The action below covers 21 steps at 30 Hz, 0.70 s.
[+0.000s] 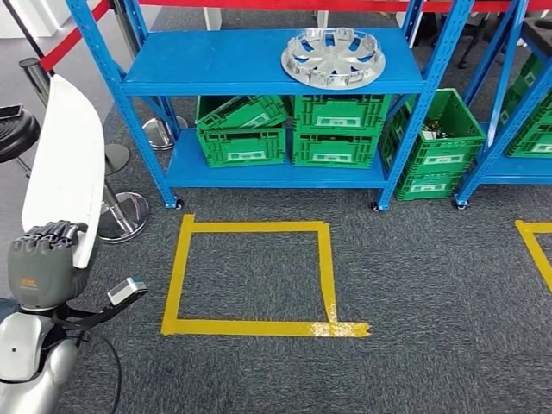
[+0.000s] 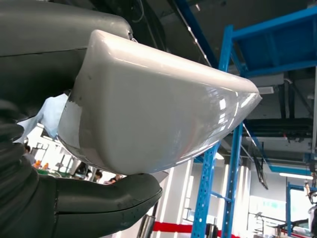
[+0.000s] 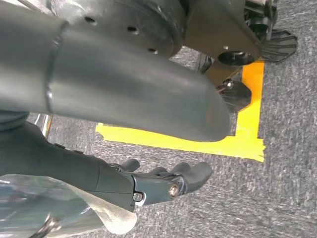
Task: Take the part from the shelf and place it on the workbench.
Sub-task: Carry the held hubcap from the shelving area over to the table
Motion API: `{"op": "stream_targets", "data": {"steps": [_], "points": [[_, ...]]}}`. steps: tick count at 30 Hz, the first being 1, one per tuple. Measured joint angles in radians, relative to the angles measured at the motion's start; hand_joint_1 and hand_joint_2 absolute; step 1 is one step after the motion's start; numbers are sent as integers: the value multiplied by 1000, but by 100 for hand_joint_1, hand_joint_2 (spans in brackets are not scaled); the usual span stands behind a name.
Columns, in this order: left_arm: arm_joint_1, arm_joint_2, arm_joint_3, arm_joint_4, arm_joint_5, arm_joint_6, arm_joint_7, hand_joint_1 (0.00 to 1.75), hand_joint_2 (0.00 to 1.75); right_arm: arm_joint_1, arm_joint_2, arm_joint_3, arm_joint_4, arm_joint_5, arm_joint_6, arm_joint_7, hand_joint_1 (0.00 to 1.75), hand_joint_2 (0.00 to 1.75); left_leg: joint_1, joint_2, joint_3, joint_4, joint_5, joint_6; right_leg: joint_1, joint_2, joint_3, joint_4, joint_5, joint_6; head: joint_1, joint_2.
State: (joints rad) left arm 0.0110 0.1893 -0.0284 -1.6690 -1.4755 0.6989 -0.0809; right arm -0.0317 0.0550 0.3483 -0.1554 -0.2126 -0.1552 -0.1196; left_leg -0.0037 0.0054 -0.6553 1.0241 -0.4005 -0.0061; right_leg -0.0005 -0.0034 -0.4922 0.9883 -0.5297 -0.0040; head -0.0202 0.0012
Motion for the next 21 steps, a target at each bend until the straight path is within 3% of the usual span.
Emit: {"op": "stream_targets", "data": {"steps": [2,4,5,6,7,9,11,12,14,15,16,17,19,20,21], "points": [[-1,1,0,1,2,0,-1,175,175,-1,0,0,0,0,-2,1,0,0,4,-2,-23,85,-96,-10,-1,-4,-24,-1,27,-15,-5,0],[-1,2,-1,4,6,0,-6,175,175,-1,0,0,0,1,-5,2,0,0,10,-2,-42,219,-190,-18,2,-5,-57,2,53,-19,-9,0],[-1,2,-2,6,8,0,-9,175,175,-2,0,0,0,2,-7,2,0,0,12,-2,-43,270,-208,-21,3,-6,-74,4,64,-19,-8,0],[-2,1,-3,8,9,0,-13,175,175,-2,0,0,0,3,-8,3,0,0,14,-2,-30,290,-199,-22,4,-7,-92,8,75,-18,-8,0],[-3,1,-4,9,10,0,-16,175,175,-2,0,0,0,4,-9,4,0,0,16,-2,-2,275,-173,-23,5,-7,-110,13,85,-16,-8,0],[-8,-2,-6,11,10,0,-18,175,175,-2,0,0,0,6,-12,4,0,0,18,-2,99,152,-128,-20,5,-6,-144,24,105,-11,-9,0],[-15,-4,-8,11,12,0,-20,175,175,-3,0,0,0,7,-14,5,0,0,14,-4,191,8,-139,-13,6,-5,-160,27,127,-2,-7,0],[-18,-4,-9,11,14,0,-21,175,175,-3,0,0,0,7,-15,5,0,0,10,-5,209,-32,-149,-8,4,-4,-164,24,138,4,-8,0],[-20,-5,-11,13,18,0,-24,175,175,-1,0,0,1,7,-16,6,0,0,2,-3,202,-50,-134,6,-3,-3,-171,15,161,17,-10,0],[-22,-6,-12,14,20,0,-25,175,175,0,0,0,1,7,-16,8,0,0,2,-1,191,-53,-121,14,-7,-2,-178,19,151,22,-12,0],[-24,-6,-13,15,20,0,-27,175,175,2,0,0,1,7,-16,9,0,0,2,1,178,-56,-105,24,-8,0,-190,39,120,26,-11,0],[-24,-7,-14,17,21,0,-28,175,175,4,0,0,2,7,-15,10,0,0,4,4,162,-58,-90,31,-9,1,-204,80,69,29,-9,0],[-25,-10,-16,19,22,0,-30,175,175,3,0,0,2,7,-15,10,0,0,1,5,126,-56,-60,38,-9,2,-232,212,-39,32,-6,0],[-25,-11,-16,19,23,0,-30,175,175,3,0,0,2,7,-14,10,0,0,0,5,107,-55,-46,38,-9,2,-237,274,-63,33,-5,0],[-25,-13,-17,20,23,0,-31,175,175,2,0,0,2,7,-15,10,0,0,0,6,87,-53,-32,37,-9,2,-230,313,-59,34,-5,0]]}}
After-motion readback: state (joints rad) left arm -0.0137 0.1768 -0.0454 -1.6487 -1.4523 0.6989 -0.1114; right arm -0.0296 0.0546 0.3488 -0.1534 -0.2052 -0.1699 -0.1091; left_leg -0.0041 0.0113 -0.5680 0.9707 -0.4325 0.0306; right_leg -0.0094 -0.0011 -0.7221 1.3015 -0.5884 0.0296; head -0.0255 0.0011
